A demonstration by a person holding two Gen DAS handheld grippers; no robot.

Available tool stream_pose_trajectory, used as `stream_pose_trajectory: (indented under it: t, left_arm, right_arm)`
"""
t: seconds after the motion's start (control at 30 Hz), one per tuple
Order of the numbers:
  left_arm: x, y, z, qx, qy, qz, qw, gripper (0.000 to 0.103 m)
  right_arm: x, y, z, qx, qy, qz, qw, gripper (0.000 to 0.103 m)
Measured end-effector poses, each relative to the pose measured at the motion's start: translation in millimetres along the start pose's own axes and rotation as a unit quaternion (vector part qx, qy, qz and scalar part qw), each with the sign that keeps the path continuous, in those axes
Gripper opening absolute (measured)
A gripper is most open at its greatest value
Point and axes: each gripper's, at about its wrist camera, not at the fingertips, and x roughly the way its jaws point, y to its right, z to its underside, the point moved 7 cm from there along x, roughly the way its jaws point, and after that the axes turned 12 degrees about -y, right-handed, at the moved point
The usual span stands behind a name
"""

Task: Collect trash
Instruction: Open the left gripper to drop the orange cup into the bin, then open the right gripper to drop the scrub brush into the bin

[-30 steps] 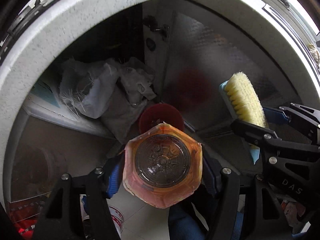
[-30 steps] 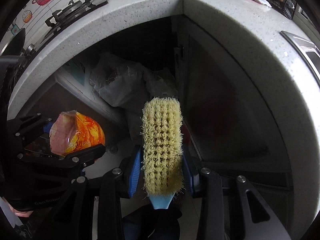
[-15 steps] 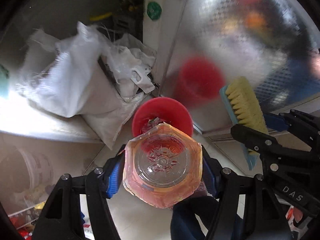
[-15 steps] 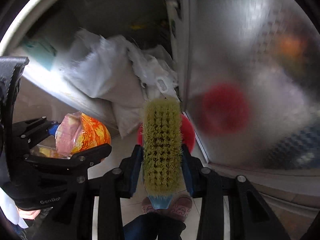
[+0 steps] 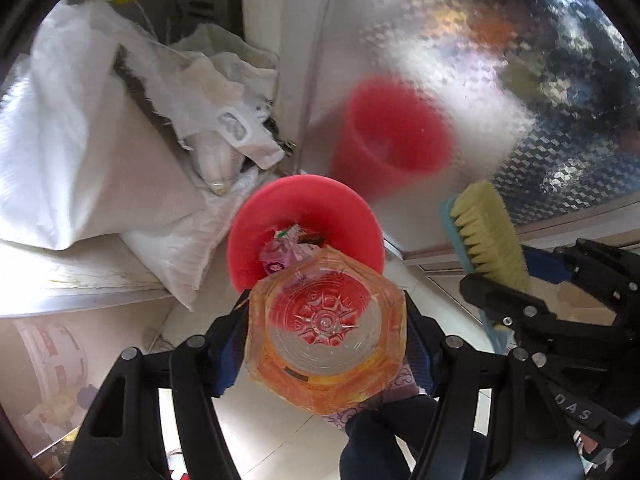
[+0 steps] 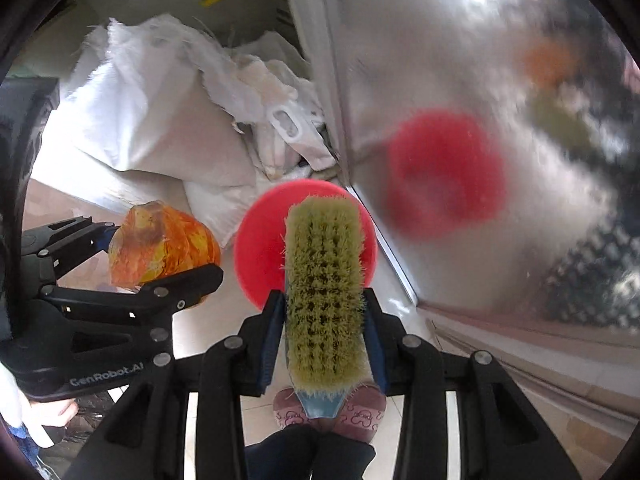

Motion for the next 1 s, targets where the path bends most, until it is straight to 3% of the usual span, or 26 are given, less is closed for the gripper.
stream_pose_trajectory:
  t: [0.1, 0.33, 1.0]
  left_arm:
    - [5.6, 4.2, -2.9, 0.014, -0.005, -0.004, 0.9999, 0.066]
    - [6.8, -4.2, -5.7, -0.004, -0.007, -0.003, 1.0000, 0.081]
    - [8.8, -68.8, 18.7, -0.084, -0.006, -0.024, 0.9961, 0.081]
  right_arm:
    - [1.1, 7.3, 4.3, 0.010, -0.002, -0.003, 1.000, 0.036]
    - [-2.2, 11.7, 4.7, 0.006, -0.001, -0.007, 1.000, 0.036]
    - [18.5, -32.2, -15.2, -0.093, -0.019, -0.005, 0.995, 0.036]
